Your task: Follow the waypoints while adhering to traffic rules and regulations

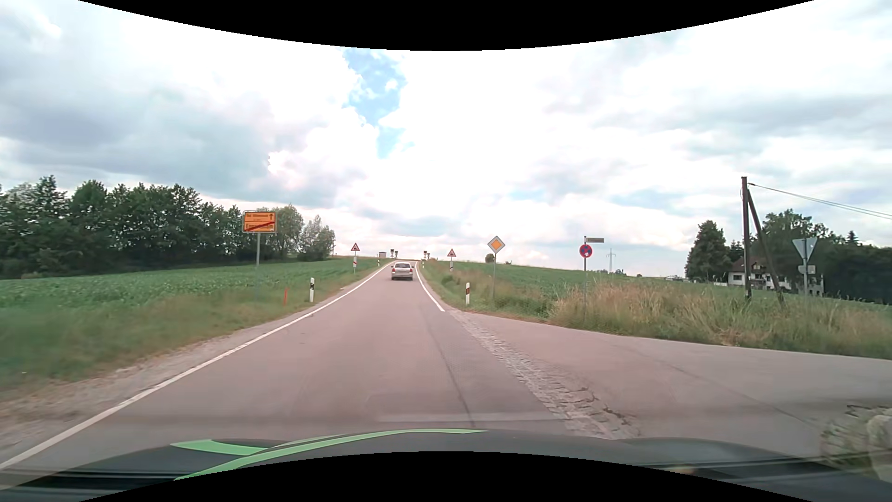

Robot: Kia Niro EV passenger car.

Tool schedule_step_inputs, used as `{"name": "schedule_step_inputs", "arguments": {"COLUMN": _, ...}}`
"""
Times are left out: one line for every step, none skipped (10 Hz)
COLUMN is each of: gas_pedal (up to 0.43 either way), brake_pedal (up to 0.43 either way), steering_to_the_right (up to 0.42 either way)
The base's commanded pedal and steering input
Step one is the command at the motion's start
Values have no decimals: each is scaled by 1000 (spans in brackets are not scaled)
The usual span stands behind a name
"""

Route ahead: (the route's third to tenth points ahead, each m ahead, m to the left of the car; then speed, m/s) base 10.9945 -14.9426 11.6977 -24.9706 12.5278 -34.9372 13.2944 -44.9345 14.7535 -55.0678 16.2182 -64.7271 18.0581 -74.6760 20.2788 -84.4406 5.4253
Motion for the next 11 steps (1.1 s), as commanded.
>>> {"name": "schedule_step_inputs", "arguments": {"gas_pedal": 0, "brake_pedal": 226, "steering_to_the_right": 244}}
{"name": "schedule_step_inputs", "arguments": {"gas_pedal": 0, "brake_pedal": 213, "steering_to_the_right": 291}}
{"name": "schedule_step_inputs", "arguments": {"gas_pedal": 0, "brake_pedal": 189, "steering_to_the_right": 320}}
{"name": "schedule_step_inputs", "arguments": {"gas_pedal": 0, "brake_pedal": 171, "steering_to_the_right": 340}}
{"name": "schedule_step_inputs", "arguments": {"gas_pedal": 0, "brake_pedal": 104, "steering_to_the_right": 367}}
{"name": "schedule_step_inputs", "arguments": {"gas_pedal": 0, "brake_pedal": 0, "steering_to_the_right": 397}}
{"name": "schedule_step_inputs", "arguments": {"gas_pedal": 0, "brake_pedal": 0, "steering_to_the_right": 423}}
{"name": "schedule_step_inputs", "arguments": {"gas_pedal": 0, "brake_pedal": 0, "steering_to_the_right": 440}}
{"name": "schedule_step_inputs", "arguments": {"gas_pedal": 0, "brake_pedal": 0, "steering_to_the_right": 464}}
{"name": "schedule_step_inputs", "arguments": {"gas_pedal": 0, "brake_pedal": 0, "steering_to_the_right": 477}}
{"name": "schedule_step_inputs", "arguments": {"gas_pedal": 0, "brake_pedal": 0, "steering_to_the_right": 481}}
